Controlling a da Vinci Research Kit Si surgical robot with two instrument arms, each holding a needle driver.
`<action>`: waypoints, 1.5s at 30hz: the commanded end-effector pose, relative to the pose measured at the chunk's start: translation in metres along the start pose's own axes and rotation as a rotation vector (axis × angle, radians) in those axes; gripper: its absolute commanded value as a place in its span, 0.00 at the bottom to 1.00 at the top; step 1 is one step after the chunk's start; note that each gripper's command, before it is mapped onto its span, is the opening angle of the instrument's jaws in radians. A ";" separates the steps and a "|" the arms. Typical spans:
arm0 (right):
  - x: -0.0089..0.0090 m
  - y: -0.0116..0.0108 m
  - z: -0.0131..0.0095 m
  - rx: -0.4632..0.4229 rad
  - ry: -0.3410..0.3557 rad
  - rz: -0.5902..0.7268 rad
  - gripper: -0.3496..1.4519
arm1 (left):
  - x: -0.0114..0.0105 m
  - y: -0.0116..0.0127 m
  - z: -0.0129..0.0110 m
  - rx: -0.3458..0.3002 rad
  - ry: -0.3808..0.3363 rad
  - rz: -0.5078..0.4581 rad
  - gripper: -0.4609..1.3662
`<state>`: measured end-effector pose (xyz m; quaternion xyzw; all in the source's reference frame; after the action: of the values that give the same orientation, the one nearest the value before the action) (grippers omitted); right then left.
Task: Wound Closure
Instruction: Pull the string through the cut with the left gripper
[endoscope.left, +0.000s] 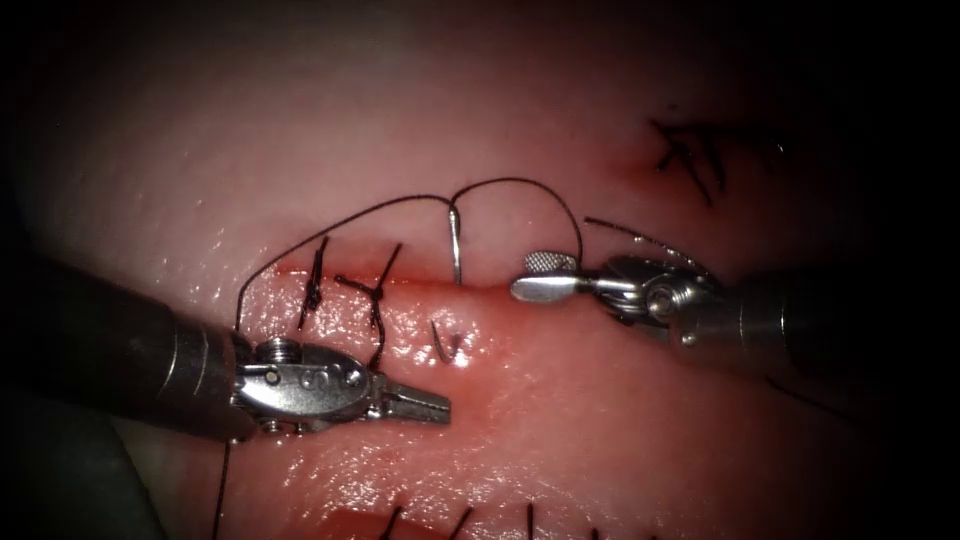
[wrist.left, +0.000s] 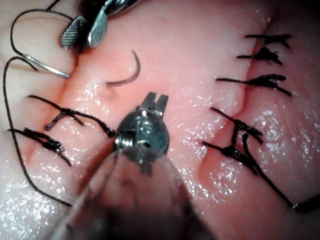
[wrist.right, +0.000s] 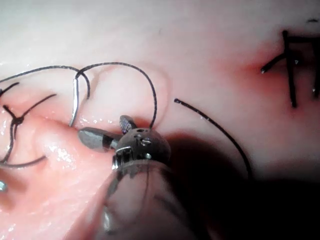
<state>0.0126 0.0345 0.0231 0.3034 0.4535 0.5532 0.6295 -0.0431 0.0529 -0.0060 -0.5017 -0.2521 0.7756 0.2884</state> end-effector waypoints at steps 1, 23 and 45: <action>-0.0001 0.0000 0.0000 0.003 -0.001 -0.001 0.72 | 0.0001 -0.0002 -0.0001 0.002 -0.001 0.000 0.50; -0.0007 0.0005 -0.0003 0.008 -0.002 -0.008 0.71 | 0.0012 -0.0040 0.0030 0.063 0.030 0.126 0.80; -0.0016 0.0008 -0.0007 0.014 -0.004 -0.017 0.71 | 0.0013 -0.0050 0.0048 0.098 0.095 0.135 0.30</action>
<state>0.0116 0.0330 0.0239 0.3043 0.4579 0.5444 0.6335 -0.0469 0.0569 -0.0016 -0.5383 -0.1635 0.7805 0.2726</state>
